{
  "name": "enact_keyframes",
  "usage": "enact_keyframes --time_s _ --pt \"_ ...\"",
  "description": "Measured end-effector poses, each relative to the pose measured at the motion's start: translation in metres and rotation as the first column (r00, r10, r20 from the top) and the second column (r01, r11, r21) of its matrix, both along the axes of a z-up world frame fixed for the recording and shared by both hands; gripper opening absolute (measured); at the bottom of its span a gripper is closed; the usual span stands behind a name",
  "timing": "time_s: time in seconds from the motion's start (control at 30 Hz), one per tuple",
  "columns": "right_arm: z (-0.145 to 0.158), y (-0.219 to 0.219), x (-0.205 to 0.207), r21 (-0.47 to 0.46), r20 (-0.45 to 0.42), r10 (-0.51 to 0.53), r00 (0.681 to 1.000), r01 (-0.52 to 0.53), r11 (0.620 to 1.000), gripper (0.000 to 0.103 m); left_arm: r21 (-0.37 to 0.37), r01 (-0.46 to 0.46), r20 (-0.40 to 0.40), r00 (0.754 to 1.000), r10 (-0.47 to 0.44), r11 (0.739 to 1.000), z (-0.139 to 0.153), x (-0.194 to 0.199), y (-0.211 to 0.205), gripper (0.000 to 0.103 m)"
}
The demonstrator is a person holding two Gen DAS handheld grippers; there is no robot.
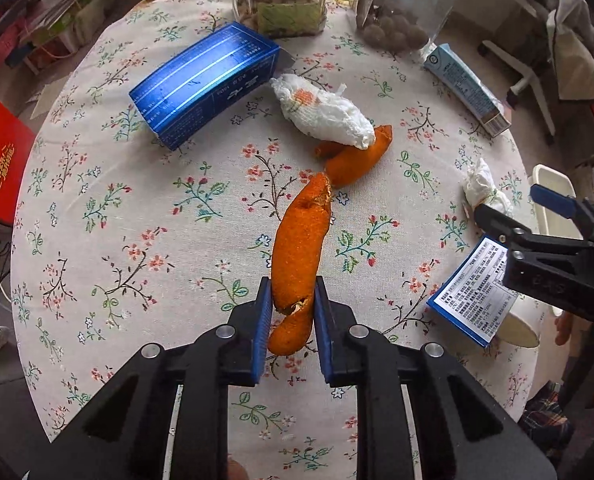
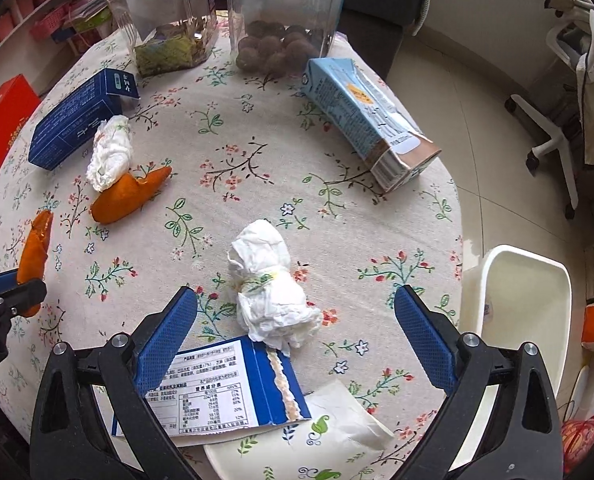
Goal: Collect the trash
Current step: 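Grasp the orange peel with the left tool while the right tool grasps the white tissue, then carry the peel and tissue to the white bin and open both tools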
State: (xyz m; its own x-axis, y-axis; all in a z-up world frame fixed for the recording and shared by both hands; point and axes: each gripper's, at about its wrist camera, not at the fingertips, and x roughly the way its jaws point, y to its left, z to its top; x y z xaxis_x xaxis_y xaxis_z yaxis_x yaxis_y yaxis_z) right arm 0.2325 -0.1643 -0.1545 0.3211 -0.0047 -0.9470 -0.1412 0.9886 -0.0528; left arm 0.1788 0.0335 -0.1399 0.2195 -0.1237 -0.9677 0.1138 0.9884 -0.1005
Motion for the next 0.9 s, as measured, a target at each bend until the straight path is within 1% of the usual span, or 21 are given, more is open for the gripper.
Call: enact_keyframes --time_s 0.03,0.13,0.2,0.23,0.27,0.33,0.47,0.63,0.73,0.9 --pt "-0.003 0.002 0.001 0.007 -0.013 0.004 1.0 -0.004 1.0 0.088 -0.009 -0.004 0.01 1.0 0.004 1.0 0.004 -0.002 0.005 0.02" --pt "-0.012 0.007 0.005 0.025 -0.06 0.008 0.998 -0.007 1.0 0.072 -0.034 -0.013 0.032 0.999 0.014 0.999 0.013 -0.004 0.019 0.02" --pt "-0.016 0.008 0.006 0.03 -0.079 0.005 0.997 -0.002 1.0 0.047 -0.042 -0.018 0.046 0.999 0.02 0.999 0.016 0.001 0.02 0.02" --pt "-0.016 0.008 0.006 0.034 -0.074 0.004 0.997 -0.002 0.999 0.042 -0.044 -0.021 0.052 0.998 0.023 0.999 0.017 0.001 0.02 0.02" --pt "-0.015 0.008 0.006 0.056 -0.075 0.003 0.997 0.001 0.998 0.031 -0.047 -0.026 0.056 0.998 0.028 0.999 0.018 0.002 0.021 0.02" --pt "-0.01 0.006 0.007 0.1 -0.064 -0.008 0.998 0.014 0.995 0.03 -0.055 -0.037 0.06 0.997 0.04 0.998 0.018 0.008 0.018 0.02" --pt "0.006 0.007 0.005 0.157 -0.015 -0.023 1.0 0.025 0.987 0.03 -0.066 -0.058 0.092 0.994 0.064 0.996 0.022 0.016 0.021 0.02" --pt "0.033 0.012 0.0 0.201 0.085 -0.036 0.996 0.018 0.979 0.03 -0.083 -0.083 0.152 0.984 0.095 0.993 0.034 0.018 0.025 0.02" --pt "0.047 0.011 -0.003 0.228 0.14 -0.049 0.989 0.016 0.974 0.03 -0.087 -0.095 0.197 0.974 0.111 0.992 0.042 0.017 0.023 0.02" --pt "0.063 0.003 -0.012 0.239 0.234 -0.074 0.969 0.017 0.971 0.03 -0.1 -0.124 0.267 0.953 0.147 0.987 0.056 0.015 0.02 0.02"
